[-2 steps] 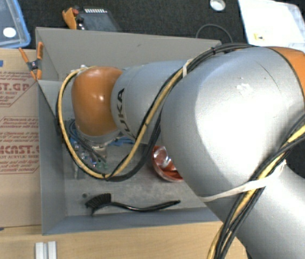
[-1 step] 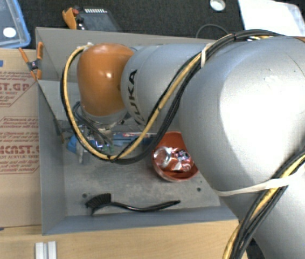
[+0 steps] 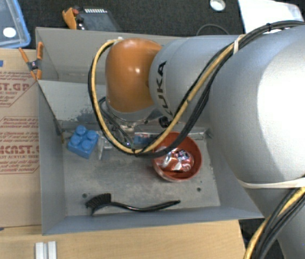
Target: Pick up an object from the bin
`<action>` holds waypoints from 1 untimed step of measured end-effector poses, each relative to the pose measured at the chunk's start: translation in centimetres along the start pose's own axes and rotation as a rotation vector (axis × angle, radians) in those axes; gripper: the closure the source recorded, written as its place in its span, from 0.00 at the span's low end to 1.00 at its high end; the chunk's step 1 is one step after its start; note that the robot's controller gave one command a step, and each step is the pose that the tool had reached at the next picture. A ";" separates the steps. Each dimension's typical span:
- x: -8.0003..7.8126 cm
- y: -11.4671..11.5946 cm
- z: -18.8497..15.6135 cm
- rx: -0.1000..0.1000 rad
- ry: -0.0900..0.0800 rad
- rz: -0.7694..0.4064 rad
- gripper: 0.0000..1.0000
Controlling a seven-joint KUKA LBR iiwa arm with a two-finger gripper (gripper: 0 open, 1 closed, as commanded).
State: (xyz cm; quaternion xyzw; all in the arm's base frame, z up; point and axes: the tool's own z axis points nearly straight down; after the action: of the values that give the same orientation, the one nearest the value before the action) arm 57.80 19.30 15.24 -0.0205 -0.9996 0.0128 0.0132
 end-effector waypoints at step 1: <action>-0.7 1.3 2.0 -0.001 -0.007 -0.112 1.00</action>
Offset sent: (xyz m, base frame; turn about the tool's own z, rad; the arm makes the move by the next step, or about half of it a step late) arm -0.0276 0.0237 -0.0824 0.0487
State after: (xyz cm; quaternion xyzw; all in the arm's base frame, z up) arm 58.47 20.50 13.20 0.0354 -0.9993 0.0119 0.0103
